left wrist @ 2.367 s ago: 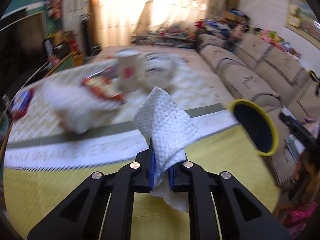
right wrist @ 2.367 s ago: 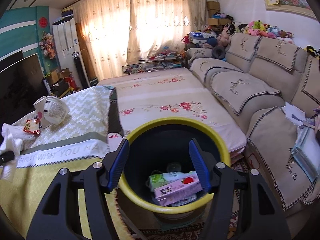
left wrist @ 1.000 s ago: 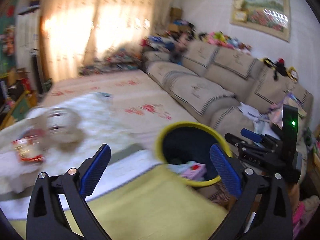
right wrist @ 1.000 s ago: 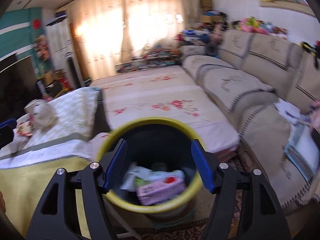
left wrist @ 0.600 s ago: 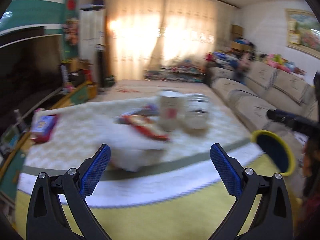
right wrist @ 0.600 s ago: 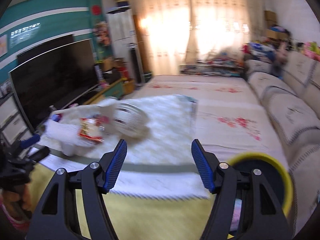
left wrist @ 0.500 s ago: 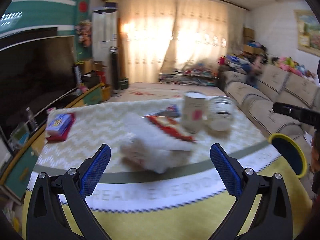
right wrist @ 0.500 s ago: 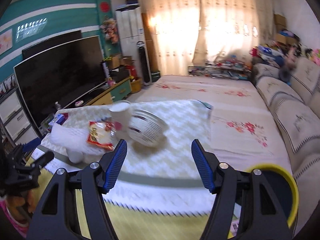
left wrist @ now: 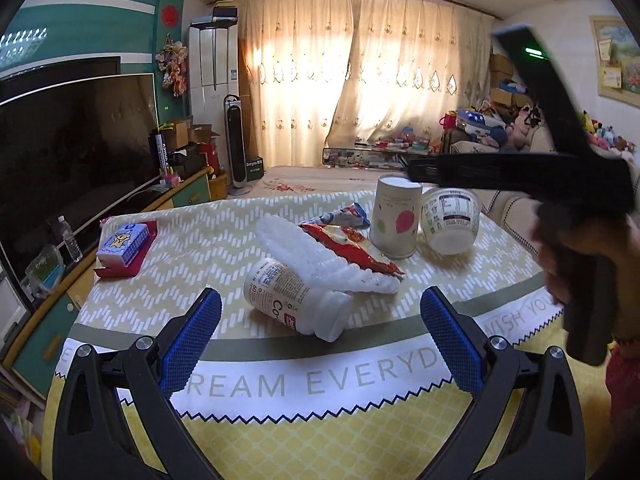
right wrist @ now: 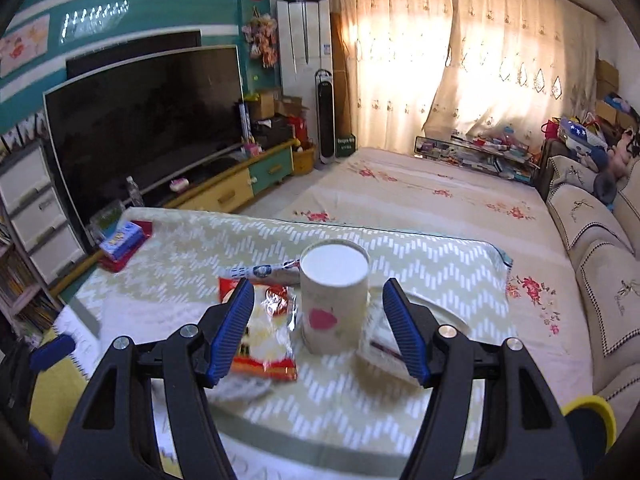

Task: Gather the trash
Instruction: 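Reach the right tool to the white plastic bowl and grasp it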

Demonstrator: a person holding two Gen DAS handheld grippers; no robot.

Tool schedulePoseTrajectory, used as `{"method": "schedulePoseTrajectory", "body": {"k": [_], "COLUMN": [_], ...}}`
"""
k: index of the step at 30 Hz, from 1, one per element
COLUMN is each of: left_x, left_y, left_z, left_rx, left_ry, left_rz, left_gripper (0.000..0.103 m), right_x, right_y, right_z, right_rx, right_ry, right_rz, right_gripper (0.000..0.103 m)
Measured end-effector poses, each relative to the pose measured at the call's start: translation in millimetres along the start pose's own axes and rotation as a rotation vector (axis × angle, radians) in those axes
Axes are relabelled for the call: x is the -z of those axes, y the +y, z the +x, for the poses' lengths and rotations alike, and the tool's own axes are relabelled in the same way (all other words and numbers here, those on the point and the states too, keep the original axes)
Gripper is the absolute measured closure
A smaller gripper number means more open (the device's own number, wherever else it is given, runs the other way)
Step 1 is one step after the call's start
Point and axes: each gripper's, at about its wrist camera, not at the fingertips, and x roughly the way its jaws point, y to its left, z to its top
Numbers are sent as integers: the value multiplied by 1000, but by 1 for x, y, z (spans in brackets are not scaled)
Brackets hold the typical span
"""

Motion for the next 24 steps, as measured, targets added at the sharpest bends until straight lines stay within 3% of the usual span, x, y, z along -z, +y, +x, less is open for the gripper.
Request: {"method": "schedulePoseTrajectory", "body": {"k": [11, 14, 16, 18, 20, 21, 22, 23, 24], "left_x": [4, 4, 4, 4, 4, 4, 4, 4, 4], "left_y": [-8, -10, -10, -10, -9, -9, -9, -9, -8], "left_z": [5, 5, 6, 6, 7, 7, 7, 7, 8], "left_rx": [-8, -7, -7, -7, -8, -9, -10, -9, -9], "left_ry": [13, 13, 15, 16, 15, 14, 14, 15, 16], "left_rz": [33, 40, 43, 42, 42, 42, 41, 41, 40], "left_gripper": [5, 5, 5, 5, 5, 5, 5, 5, 5], "right_x": [-9, -11, -14, -17, -20, -22, -23, -24, -23], "right_y": [27, 33, 34, 34, 33, 30, 25, 20, 18], "right_z": [63, 65, 62, 60, 54, 51, 49, 47, 45], "right_rx": [113, 135, 126, 107, 148, 149, 138, 122, 126], "right_ry": [84, 90, 91, 112, 67, 48, 38, 28, 26], "right_rz": [-121, -141, -135, -133, -131, -112, -87, -61, -54], "right_gripper": [42, 66, 90, 91, 85, 59, 44, 32, 32]}}
